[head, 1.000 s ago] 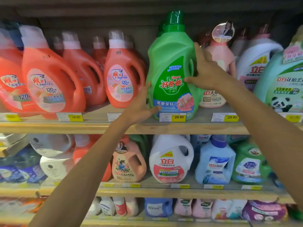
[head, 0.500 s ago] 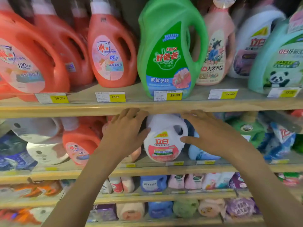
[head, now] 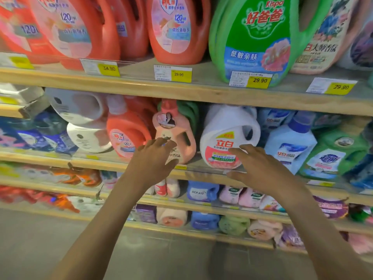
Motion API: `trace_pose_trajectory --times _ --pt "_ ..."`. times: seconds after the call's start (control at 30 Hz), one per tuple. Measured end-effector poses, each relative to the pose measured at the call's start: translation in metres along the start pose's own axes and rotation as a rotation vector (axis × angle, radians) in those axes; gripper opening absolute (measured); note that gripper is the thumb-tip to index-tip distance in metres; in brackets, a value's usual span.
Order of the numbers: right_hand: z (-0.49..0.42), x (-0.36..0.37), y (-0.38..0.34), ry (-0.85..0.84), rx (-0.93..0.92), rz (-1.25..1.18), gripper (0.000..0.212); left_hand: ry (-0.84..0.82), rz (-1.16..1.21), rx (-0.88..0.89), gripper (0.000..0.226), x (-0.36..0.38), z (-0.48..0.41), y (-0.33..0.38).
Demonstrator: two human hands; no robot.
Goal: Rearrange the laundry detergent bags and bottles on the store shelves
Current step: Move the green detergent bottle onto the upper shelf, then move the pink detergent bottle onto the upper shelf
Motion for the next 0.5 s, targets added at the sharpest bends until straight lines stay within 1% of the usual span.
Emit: trace_pose_trajectory --times 0.17,0.3,0.5 --pt "-0.013 0.015 -0.025 -0.072 -0.019 0.012 0.075 -0.033 0.023 -0.02 0.052 0.007 0.018 -0.03" --pt "-0.022 0.033 -0.042 -0.17 -0.033 -0.015 0.081 -0.057 0.009 -0.02 0.049 0.013 0.03 -0.056" --pt "-0.031 0.048 -0.075 -0.194 0.021 -0.071 0.081 -0.089 0.064 -0.031 0.048 0.025 0.042 -0.097"
Point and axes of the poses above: each hand's wrist, its own z-axis away from the middle knuckle, its own x-axis out of the palm, y = z × x, the point moved 2 cm from there along -z, towards the middle knuckle, and after that the axes turned 7 degrees about x, right-handed, at the moved point
